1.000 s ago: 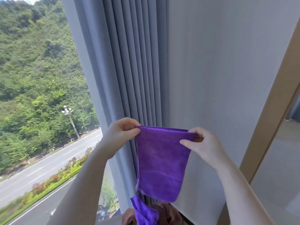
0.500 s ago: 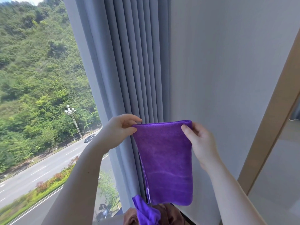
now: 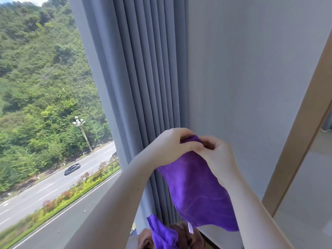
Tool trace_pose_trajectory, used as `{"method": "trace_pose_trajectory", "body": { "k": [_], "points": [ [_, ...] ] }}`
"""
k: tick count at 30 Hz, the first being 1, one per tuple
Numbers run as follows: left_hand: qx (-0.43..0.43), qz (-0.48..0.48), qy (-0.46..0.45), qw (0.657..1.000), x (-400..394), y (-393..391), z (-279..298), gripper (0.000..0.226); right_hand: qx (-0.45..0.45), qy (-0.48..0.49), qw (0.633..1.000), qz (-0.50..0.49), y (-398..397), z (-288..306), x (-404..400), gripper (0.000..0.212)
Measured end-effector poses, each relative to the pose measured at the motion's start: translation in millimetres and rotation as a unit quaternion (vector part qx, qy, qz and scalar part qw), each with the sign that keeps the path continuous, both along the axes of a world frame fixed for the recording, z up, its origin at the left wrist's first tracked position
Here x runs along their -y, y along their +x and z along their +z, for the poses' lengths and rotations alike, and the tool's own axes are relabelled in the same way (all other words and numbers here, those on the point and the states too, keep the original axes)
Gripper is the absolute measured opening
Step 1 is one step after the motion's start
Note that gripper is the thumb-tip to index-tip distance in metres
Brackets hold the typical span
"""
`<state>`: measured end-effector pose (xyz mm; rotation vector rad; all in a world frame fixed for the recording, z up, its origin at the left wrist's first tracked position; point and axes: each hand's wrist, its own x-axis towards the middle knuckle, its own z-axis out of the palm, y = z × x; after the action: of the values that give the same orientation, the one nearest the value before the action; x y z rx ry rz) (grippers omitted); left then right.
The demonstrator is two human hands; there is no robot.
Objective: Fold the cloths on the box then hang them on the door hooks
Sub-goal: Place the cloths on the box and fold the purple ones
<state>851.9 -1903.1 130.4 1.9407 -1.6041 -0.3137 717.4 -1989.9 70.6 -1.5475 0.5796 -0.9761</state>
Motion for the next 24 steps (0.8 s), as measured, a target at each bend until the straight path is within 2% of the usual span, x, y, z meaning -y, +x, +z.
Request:
{"method": "trace_pose_trajectory", "body": {
  "k": [1, 4, 10, 17, 24],
  "points": [
    [-0.002, 0.004, -0.005, 1.000, 3, -1, -2, 0.019, 0.011, 0.006, 1.000, -0.012, -2, -1, 2, 0.011],
    [0.004, 0.008, -0.039, 0.999, 9, -2, -6, 0.017, 0.021, 0.030, 0.999, -0.027, -7, -6, 7, 0.022],
    [0.028, 0.000, -0.075, 0.997, 17, -9, -8, 0.015, 0.004, 0.059, 0.998, 0.018, -17, -16, 16, 0.026],
    [0.026, 0.033, -0.136, 0.990, 12, -5, 7, 0.014, -0.082, 0.098, 0.988, 0.084, -24, -47, 23, 0.019],
    [0.081, 0.052, -0.175, 0.980, 12, 5, 37, 0.015, -0.173, 0.110, 0.966, 0.156, -26, -85, 29, 0.021]
  ]
}}
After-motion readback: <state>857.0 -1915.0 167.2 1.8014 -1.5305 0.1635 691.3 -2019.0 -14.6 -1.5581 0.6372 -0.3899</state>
